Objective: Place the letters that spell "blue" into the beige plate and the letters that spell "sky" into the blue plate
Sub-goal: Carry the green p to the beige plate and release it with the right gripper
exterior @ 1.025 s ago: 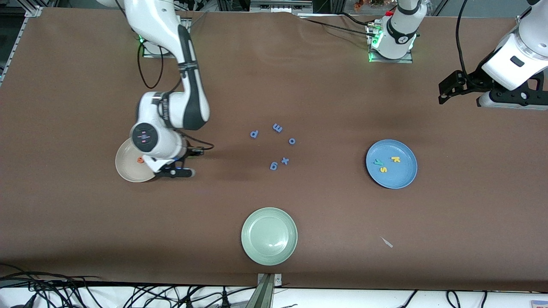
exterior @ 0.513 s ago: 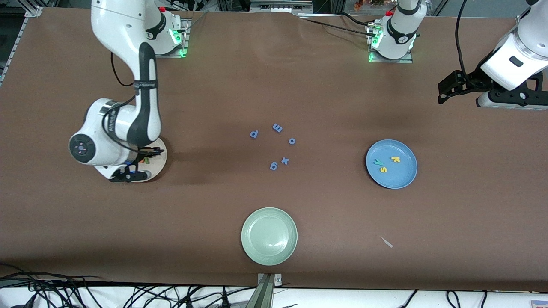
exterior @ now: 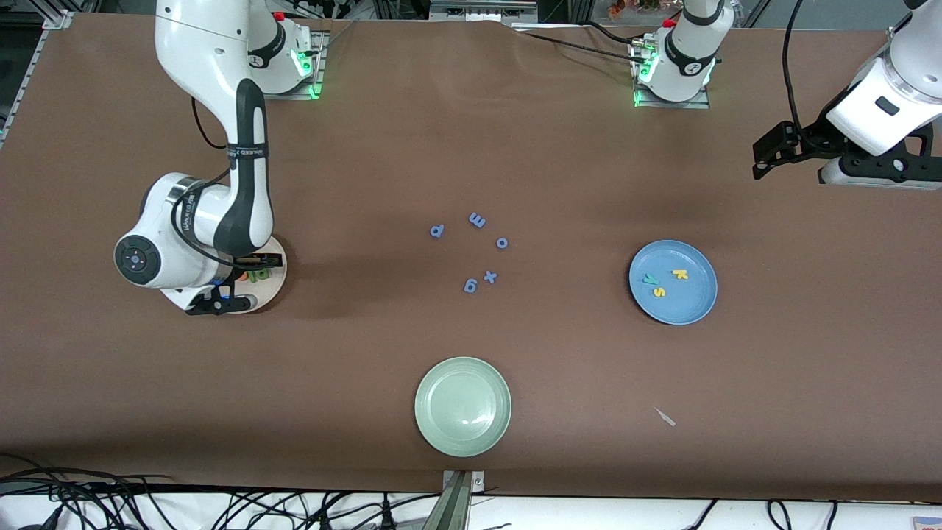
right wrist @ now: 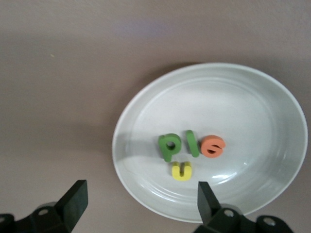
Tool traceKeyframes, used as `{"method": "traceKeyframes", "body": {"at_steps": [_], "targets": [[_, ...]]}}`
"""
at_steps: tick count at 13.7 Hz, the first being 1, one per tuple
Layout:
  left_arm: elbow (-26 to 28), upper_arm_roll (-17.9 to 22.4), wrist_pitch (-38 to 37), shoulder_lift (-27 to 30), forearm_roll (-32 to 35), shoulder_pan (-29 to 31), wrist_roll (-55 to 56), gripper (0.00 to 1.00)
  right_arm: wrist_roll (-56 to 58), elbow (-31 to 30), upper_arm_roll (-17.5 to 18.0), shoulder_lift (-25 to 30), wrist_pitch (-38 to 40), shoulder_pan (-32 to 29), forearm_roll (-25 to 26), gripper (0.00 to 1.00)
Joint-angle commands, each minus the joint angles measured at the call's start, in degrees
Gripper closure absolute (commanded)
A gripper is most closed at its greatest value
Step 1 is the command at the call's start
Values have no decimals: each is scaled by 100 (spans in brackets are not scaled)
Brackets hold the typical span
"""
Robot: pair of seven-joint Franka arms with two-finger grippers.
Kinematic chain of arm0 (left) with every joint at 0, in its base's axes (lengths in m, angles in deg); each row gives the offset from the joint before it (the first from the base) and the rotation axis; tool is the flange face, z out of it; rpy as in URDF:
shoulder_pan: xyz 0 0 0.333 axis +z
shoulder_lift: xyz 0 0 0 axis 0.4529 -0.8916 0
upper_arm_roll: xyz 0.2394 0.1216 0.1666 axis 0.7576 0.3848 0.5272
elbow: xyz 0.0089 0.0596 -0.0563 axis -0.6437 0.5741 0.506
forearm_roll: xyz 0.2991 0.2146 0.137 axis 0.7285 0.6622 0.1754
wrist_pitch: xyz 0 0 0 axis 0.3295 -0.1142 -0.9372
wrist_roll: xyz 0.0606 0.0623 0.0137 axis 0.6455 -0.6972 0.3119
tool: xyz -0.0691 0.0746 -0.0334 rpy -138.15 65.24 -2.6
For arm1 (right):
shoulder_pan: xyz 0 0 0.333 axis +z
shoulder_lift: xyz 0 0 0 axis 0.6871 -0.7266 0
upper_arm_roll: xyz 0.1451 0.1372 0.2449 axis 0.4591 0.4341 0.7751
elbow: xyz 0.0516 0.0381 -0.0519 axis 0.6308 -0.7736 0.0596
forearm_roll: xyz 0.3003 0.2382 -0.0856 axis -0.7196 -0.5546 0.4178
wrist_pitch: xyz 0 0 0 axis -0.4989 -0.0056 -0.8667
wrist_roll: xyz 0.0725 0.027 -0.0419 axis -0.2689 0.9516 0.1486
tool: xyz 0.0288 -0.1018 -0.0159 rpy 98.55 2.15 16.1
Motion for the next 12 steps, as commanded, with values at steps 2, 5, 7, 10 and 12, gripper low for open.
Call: {"method": "traceKeyframes", "body": {"at_steps": [2, 5, 7, 10, 12], "targets": [[-179, -4, -105, -88, 127, -17, -102, 0, -391, 683, -52, 64, 829, 59, -38, 0], [-179, -3, -105, -88, 127, -8, -102, 0, -928, 1141, -61, 64, 1314, 111, -20, 0], [-179, -12, -105, -88, 127, -8, -102, 0, -1165, 1256, -79, 64, 1386, 243, -20, 0], [-179, -12, -105, -80, 127, -8, -102, 0, -1254, 1309, -410, 56, 1455, 732, 59, 0], [-179, -12, -105, -80, 127, -17, -102, 0, -1324, 1318, -834, 29, 1595, 1130, 112, 0]]}}
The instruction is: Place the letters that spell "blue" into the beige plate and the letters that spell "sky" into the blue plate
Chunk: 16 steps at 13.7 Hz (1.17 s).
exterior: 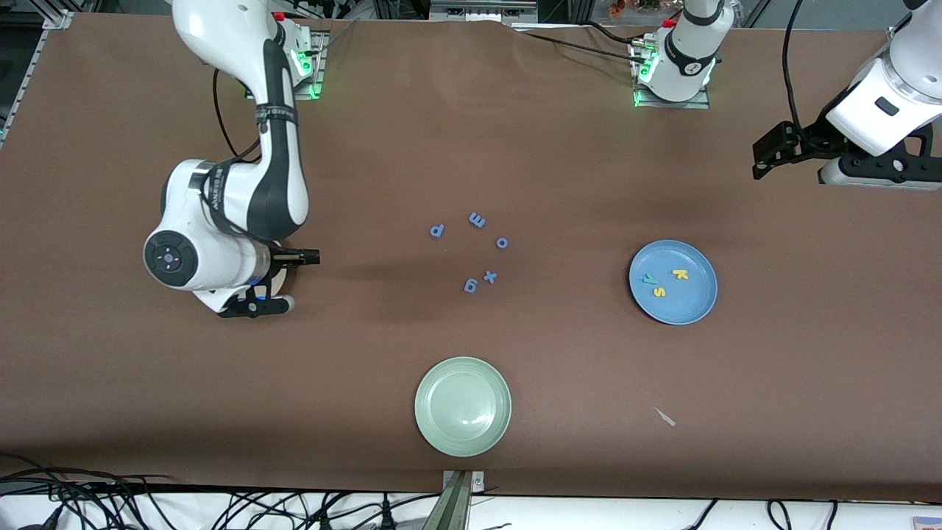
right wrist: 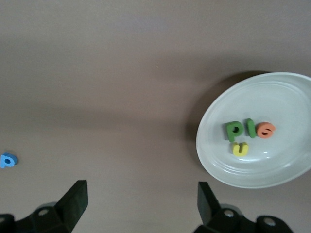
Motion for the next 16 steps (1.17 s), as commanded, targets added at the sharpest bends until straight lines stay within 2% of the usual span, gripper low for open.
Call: {"method": "traceKeyframes", "body": {"at_steps": [1, 3, 4, 7, 9, 12, 13, 16], "targets": [[-177, -11, -104, -82, 127, -8, -101, 0, -113, 56, -391, 22, 316, 394, 108, 0], [-177, -11, -104, -82, 127, -16, -101, 0, -157, 47, -339, 206, 334, 421, 265, 0], [-177, -11, -104, -74, 127, -8, -101, 0, -262, 47, -95, 433, 334, 299, 458, 0], [-177, -11, -104, -82, 127, -16, -101, 0, -823, 29, 1265, 1443, 237, -455, 1844, 0], [-177, -11, -104, -74, 127, -7, -101, 0, -1071, 38, 2284, 1963, 237, -1201, 2443, 0], [-185, -11, -104, -73, 127, -16, -101, 0, -1037, 38, 3761, 2701, 246, -2590, 3033, 0], [-177, -11, -104, -82, 127, -16, -101, 0, -984, 38, 4114, 2877, 246, -2960, 3139, 0], [-177, -11, -104, -82, 127, -16, -101, 0, -975, 47, 4845, 3229, 246, -3944, 3236, 0]]}}
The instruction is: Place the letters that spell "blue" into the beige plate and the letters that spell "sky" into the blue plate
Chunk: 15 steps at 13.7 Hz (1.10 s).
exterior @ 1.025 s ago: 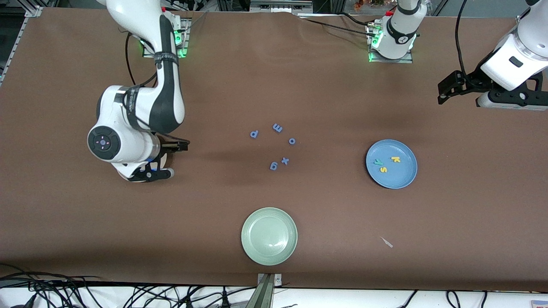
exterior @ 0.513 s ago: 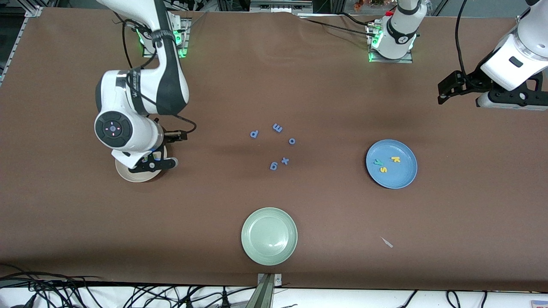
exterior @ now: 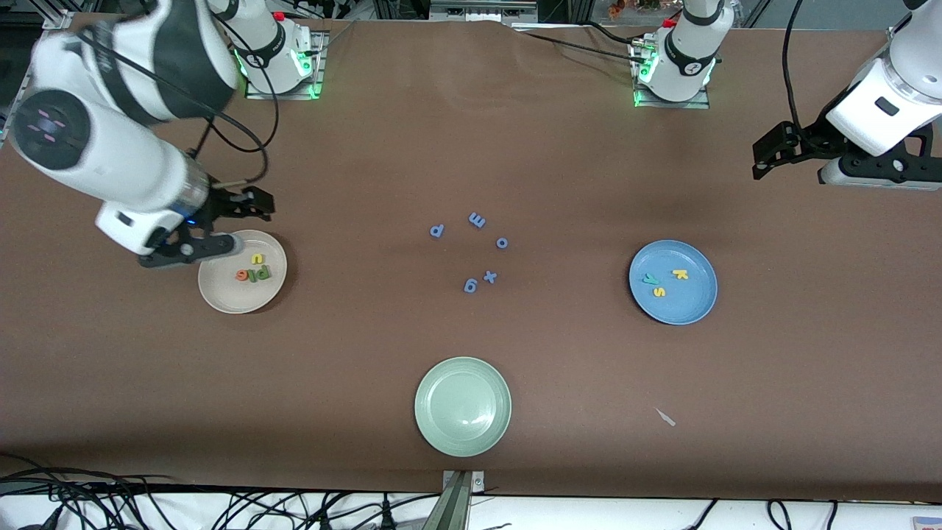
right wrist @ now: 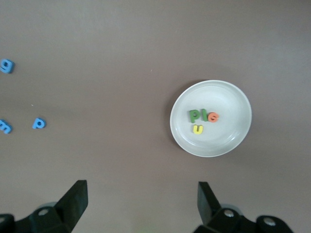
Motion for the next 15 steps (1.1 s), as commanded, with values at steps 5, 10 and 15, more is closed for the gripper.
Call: {"method": "traceKeyframes", "body": {"at_steps": [5, 10, 15], "targets": [[-172, -10, -104, -80, 127, -16, -101, 0, 39, -88, 1024, 540, 118, -1706, 581, 0], [-172, -10, -104, -71, 127, -16, -101, 0, 434, -96, 1024, 566, 188, -2058, 563, 0], [-172, -10, -104, -80, 127, -16, -101, 0, 163, -132, 1015, 522, 162, -2023, 519, 0]]}}
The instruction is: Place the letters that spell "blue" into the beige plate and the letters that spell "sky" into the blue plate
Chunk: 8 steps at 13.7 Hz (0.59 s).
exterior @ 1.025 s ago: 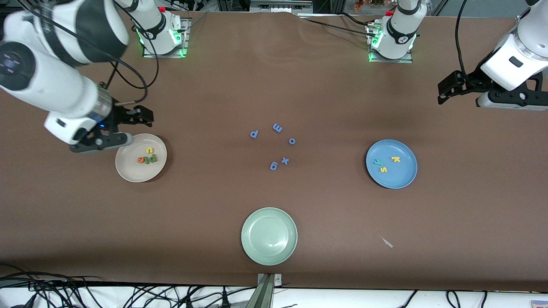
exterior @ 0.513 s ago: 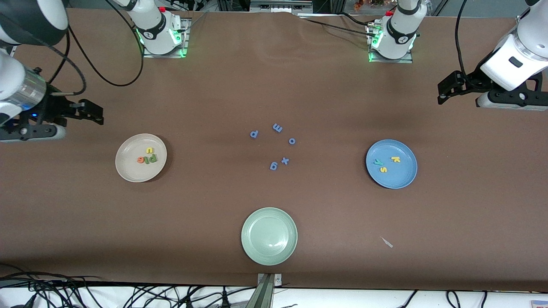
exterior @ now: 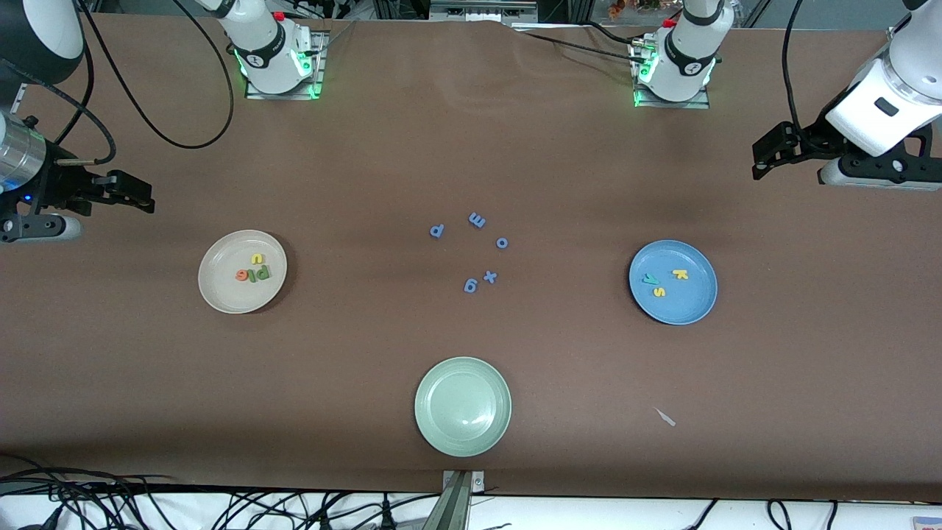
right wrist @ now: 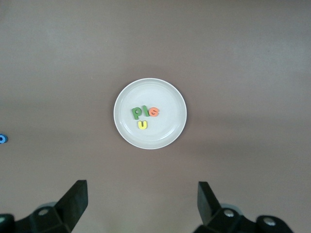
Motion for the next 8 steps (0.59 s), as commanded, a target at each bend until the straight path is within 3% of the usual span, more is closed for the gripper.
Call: {"method": "traceKeyframes", "body": {"at_steps": [1, 8], "targets": [[-171, -8, -104, -76, 127, -16, -101, 0, -119, -46, 84, 44, 25, -21, 44, 0], [-171, -8, -104, -67, 127, -16, -101, 0, -128, 7, 83, -36, -19, -21, 44, 0]]}}
